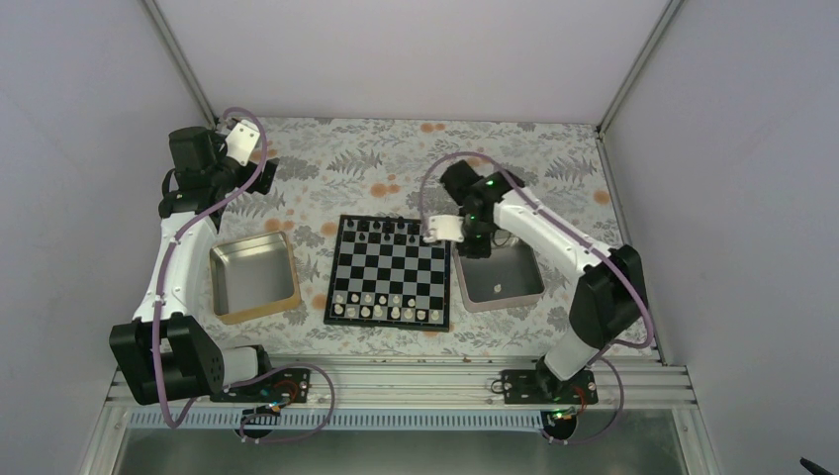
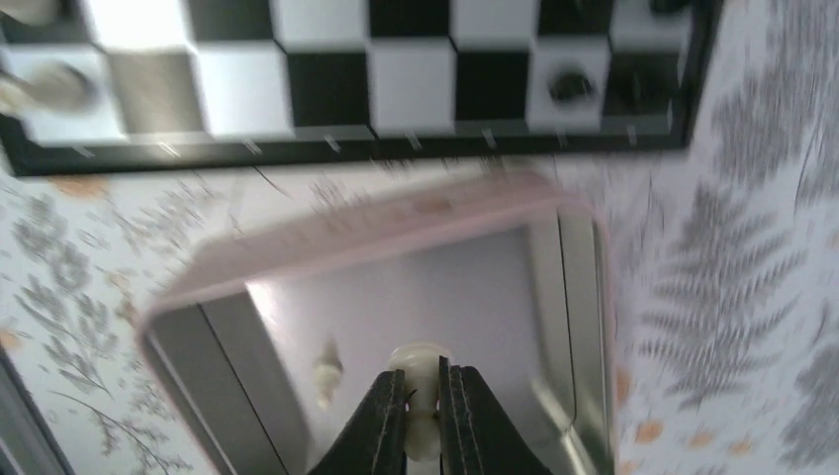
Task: Set up the chess pieces on the board
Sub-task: Place the chess piece on the chessboard.
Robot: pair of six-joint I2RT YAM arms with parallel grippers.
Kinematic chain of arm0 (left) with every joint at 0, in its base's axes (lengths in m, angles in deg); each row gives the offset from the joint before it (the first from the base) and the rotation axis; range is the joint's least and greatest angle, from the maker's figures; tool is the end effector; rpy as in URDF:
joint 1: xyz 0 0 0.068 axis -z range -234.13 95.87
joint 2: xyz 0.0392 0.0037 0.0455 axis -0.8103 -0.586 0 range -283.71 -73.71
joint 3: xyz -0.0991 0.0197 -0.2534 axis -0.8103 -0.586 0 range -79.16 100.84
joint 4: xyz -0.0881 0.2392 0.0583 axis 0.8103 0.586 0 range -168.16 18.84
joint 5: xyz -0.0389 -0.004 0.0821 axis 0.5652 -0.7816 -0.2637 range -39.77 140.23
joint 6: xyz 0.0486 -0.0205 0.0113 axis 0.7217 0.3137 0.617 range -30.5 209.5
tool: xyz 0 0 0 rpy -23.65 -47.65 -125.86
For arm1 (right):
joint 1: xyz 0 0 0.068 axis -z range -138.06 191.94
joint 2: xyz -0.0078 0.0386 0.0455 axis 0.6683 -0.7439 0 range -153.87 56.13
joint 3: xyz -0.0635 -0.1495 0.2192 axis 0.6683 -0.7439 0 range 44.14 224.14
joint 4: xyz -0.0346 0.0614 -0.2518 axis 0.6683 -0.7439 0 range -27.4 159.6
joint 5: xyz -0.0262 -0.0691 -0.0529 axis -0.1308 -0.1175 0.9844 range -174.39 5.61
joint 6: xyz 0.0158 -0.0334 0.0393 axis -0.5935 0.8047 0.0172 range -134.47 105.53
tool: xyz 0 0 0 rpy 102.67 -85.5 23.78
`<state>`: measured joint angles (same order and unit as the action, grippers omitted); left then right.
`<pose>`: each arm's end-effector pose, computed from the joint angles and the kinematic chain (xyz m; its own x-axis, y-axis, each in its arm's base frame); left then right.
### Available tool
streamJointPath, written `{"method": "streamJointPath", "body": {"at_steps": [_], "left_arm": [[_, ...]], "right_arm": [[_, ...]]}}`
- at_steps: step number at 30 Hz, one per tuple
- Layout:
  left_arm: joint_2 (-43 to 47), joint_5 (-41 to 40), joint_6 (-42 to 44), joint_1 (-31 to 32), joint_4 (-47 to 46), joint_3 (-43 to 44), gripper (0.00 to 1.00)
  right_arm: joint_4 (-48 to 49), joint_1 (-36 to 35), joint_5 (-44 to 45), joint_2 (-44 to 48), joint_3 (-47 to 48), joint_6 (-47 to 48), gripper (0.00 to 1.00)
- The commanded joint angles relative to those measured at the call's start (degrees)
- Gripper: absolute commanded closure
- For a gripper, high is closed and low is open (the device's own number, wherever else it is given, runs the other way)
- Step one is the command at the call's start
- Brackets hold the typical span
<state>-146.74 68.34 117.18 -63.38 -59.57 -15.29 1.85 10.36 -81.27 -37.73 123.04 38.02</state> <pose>0.2878 0.0358 0.3360 -0.3519 0.3901 -0.8509 0.3185 0.9047 0.2830 0.2598 0.1575 0.2630 -0.1045 -0.9939 -0.0345 -0.9851 0.1082 -0.1335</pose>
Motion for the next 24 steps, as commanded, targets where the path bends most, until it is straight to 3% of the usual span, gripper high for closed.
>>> {"method": "streamJointPath", "body": {"at_steps": [1,8,24], "left_arm": [[0.28,0.98,-0.18,-0.32,-0.25,0.90,0.00],[0.08,0.96,-0.26,-0.32,-0.22,1.03,0.00],[-0.32,0.96,-0.30,-0.32,-0.23,0.90,0.00]], "right_arm": [[-2.97,-8.44,-2.43,-2.60,3.10,-2.30,0.93],[0.84,-17.46,-5.05,-8.60,3.51,-1.72,0.92],[6.18,-21.66,-10.42,-15.53,-0.41,0.22,0.91]]}}
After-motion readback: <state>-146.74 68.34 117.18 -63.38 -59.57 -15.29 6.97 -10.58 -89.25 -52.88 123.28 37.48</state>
